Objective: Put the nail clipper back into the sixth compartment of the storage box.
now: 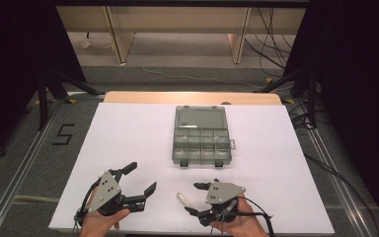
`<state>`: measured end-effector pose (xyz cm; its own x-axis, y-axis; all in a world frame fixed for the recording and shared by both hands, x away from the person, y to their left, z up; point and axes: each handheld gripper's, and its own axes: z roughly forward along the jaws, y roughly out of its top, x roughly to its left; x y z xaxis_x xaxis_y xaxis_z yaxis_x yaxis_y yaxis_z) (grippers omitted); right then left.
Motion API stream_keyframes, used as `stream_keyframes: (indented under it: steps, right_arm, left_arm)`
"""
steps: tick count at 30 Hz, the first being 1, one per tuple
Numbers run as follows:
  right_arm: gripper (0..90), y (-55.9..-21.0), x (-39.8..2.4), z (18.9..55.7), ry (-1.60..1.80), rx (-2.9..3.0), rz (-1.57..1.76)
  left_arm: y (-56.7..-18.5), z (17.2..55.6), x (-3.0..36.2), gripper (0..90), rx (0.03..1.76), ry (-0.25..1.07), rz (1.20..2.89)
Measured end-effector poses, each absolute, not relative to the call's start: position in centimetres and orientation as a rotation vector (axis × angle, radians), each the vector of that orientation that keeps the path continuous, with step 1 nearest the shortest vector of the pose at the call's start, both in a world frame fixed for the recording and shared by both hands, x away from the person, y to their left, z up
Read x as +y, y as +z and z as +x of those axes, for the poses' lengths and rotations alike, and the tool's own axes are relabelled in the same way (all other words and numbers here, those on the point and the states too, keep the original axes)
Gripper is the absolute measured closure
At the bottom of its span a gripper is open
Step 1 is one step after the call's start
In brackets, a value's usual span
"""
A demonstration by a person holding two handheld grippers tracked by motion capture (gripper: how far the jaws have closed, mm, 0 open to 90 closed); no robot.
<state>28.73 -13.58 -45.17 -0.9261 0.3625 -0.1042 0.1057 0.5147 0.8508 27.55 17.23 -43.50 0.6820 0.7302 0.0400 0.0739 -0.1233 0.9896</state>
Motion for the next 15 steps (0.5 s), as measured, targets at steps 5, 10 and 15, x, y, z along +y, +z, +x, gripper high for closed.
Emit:
stream_keyframes:
  steps: [5, 10, 15]
  right_arm:
    - [40.9, -45.5, -12.6, 29.2, 1.341, 2.543, 0.33]
    - [49.6, -46.0, -11.7, 29.5, 1.303, 2.594, 0.296]
    - [57.2, -46.6, -10.9, 29.8, 1.227, 2.661, 0.243]
  left_arm:
    - [-43.5, 27.5, 17.2, 15.7, 0.666, 0.641, 1.622]
    - [-43.5, 27.4, 17.2, 15.7, 0.69, 0.632, 1.621]
    - [-43.3, 27.8, 17.7, 15.7, 0.606, 0.703, 1.67]
